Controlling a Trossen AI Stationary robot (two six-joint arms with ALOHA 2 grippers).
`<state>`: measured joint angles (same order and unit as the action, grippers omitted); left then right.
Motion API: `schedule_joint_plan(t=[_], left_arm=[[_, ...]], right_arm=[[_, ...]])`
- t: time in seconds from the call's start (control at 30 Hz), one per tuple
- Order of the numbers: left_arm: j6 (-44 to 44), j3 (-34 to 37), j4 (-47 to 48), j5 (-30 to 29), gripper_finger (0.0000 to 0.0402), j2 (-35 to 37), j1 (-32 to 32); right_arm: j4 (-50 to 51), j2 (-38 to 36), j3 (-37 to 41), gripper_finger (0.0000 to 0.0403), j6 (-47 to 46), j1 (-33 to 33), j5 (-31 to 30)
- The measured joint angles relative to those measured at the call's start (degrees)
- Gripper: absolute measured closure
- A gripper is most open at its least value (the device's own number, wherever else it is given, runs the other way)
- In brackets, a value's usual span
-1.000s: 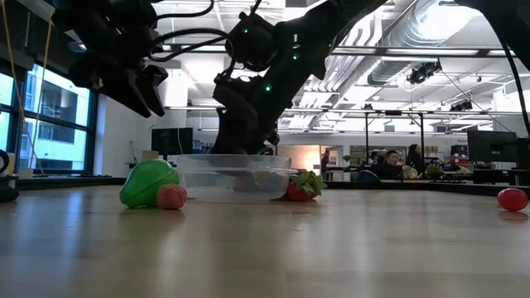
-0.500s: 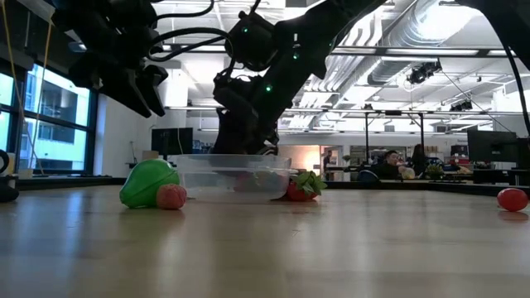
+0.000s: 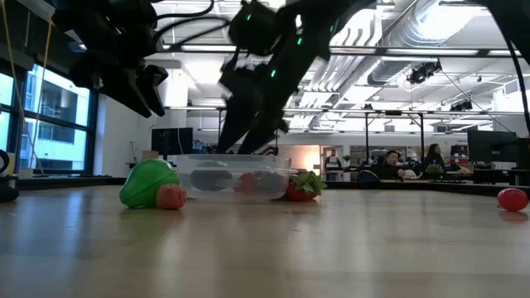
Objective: Pick and placing Produce into tupperware
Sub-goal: Put the right cherry into the transparent bin
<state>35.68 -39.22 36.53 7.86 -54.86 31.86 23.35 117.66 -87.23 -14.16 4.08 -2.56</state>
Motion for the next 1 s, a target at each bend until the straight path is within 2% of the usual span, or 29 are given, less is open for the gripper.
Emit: schedule_joint_plan(t=[0.1,0.23,0.37,0.5,0.8,1.0], left_arm=[[0.0,0.0,-0.04,-0.01,0.0208,-0.01,0.01],[0.0,0.0,-0.07,0.0,0.0208,0.01,0.0],[0.0,0.0,-0.07,-0.01,0.0208,-0.01,0.0],[0.0,0.0,-0.08,0.0,0.0208,-0.01,0.02],[0.0,0.0,-0.11,0.0,0.0208,0.01,0.0],[0.0,0.0,-0.24,0.0,0.0208,-0.01,0.0]], right_arm=[[7.81,-3.8,-0.12,0.0096,-6.45,-0.47,-2.28],[21.36,-8.56,-0.1,0.0096,-18.21,-2.52,-8.39],[36.2,-11.8,-0.08,0.0096,-33.56,-6.44,-13.48],[45.82,-13.85,-0.03,0.0096,-46.24,-11.6,-16.05],[56.29,-15.68,-0.03,0.0096,-66.87,-20.38,-16.11],[58.91,-15.88,-0.01,0.0096,-70.28,-23.09,-14.99]])
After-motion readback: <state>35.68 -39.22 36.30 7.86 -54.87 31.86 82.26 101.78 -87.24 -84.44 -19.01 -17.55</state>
